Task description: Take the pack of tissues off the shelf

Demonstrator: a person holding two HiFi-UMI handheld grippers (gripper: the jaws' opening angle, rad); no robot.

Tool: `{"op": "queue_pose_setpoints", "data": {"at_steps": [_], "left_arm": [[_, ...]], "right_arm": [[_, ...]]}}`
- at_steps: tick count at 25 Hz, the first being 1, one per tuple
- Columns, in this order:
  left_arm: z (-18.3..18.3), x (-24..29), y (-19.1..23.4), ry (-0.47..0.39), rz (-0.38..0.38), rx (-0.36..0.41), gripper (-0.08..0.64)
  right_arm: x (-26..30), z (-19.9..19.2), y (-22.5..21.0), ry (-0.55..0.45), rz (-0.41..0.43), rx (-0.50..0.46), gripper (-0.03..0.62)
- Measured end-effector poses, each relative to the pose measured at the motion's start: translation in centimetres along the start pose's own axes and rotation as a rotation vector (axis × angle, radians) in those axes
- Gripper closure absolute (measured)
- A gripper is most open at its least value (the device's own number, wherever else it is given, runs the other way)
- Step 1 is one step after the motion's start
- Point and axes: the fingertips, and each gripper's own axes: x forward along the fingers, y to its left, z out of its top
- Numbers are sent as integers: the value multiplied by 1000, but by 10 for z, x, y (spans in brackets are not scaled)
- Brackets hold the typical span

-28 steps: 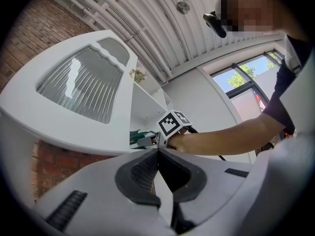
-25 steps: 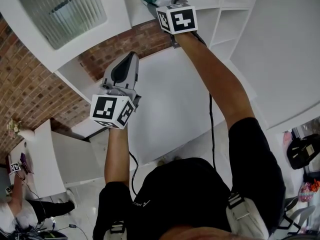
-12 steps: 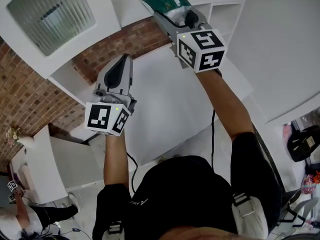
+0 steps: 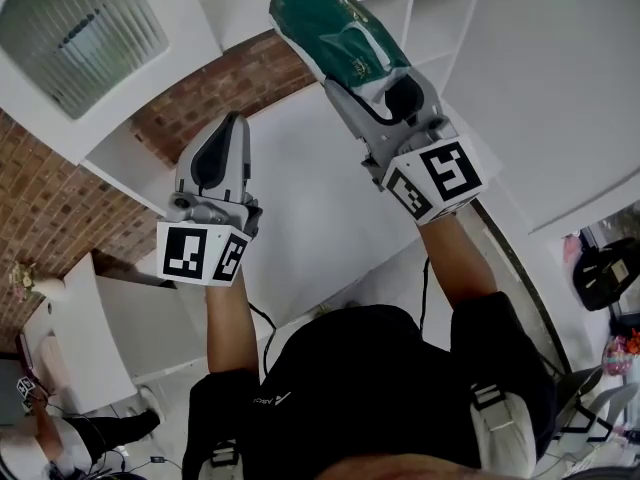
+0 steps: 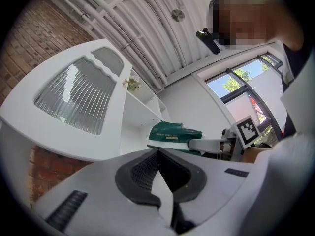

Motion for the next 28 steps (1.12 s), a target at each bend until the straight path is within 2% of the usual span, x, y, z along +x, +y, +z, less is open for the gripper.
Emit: {"op": "queue_pose_setpoints", "data": {"at_steps": [5,10,28], "left_arm": [[-1,-1,-5,-8,-4,-9,561],[0,-2,-19,-12,-12,-17,561],[-1,-4,-18,-7,0,-7,561]], "right_arm": [[-28,-14,12,-12,-15,5,313],[-46,-8,17,-27,-14,-13,318],[-47,-8,17,-26,-8,-8,318]]}}
